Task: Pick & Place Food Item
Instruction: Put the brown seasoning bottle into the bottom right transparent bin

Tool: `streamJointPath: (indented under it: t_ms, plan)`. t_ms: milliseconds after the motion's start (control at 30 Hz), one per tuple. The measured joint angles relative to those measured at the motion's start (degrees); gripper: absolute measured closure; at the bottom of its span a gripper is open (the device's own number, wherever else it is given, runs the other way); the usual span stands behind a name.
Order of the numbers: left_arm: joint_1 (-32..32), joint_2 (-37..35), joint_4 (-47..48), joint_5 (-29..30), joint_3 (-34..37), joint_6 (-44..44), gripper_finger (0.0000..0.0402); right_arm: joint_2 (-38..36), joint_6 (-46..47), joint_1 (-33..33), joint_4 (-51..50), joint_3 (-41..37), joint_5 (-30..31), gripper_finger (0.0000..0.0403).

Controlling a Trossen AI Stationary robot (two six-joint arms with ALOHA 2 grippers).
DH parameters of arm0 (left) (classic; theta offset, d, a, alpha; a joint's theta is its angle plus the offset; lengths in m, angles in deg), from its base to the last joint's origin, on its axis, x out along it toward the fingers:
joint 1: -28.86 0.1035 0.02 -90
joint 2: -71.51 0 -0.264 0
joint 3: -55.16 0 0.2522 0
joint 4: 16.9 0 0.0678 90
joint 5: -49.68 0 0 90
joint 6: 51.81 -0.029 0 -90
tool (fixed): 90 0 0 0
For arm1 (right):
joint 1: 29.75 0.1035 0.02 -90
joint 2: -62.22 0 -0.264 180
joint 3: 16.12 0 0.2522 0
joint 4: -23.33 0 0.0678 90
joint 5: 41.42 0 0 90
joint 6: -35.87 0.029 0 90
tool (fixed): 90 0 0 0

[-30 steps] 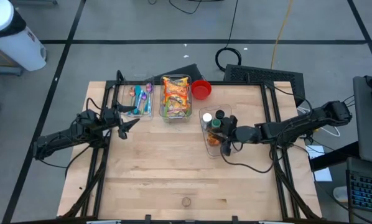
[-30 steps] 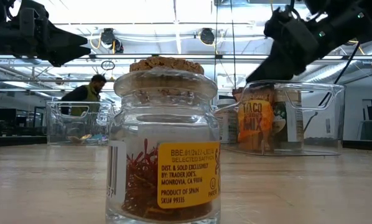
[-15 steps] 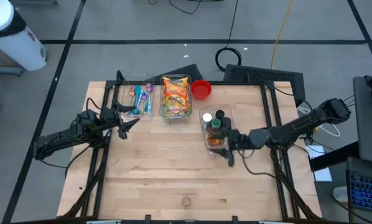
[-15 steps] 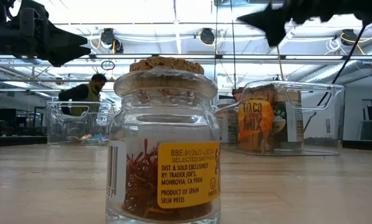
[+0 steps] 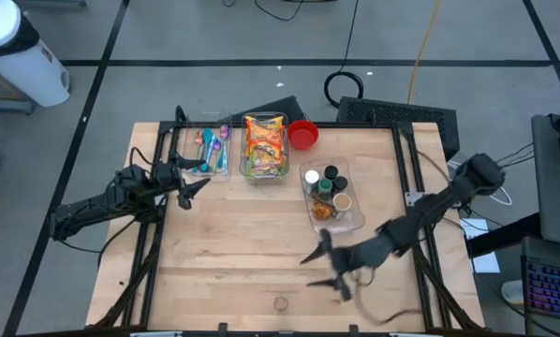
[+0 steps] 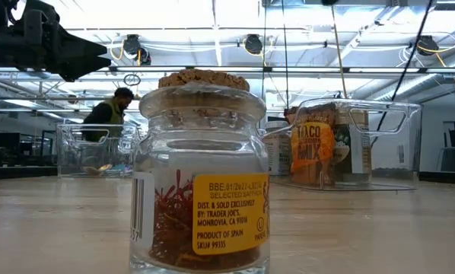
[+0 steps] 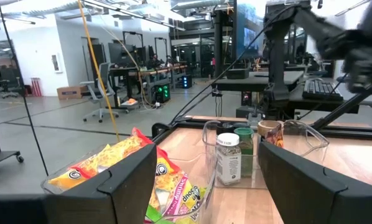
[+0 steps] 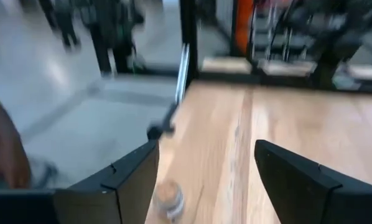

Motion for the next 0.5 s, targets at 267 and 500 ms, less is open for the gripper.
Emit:
streamJointPath:
  t_ms: [267,500]
  plan:
    - [0.01,0.00,0.01,0.00,-0.01,0.00,0.0119,18.95,-0.96,0.80,-24.36,23.05,-0.08,0.0121]
    - [0.02,0.00,0.02,0.01,-0.01,0.00,0.0119,27.94,-0.43,0.75,-24.23,27.71,-6.27,0.0104]
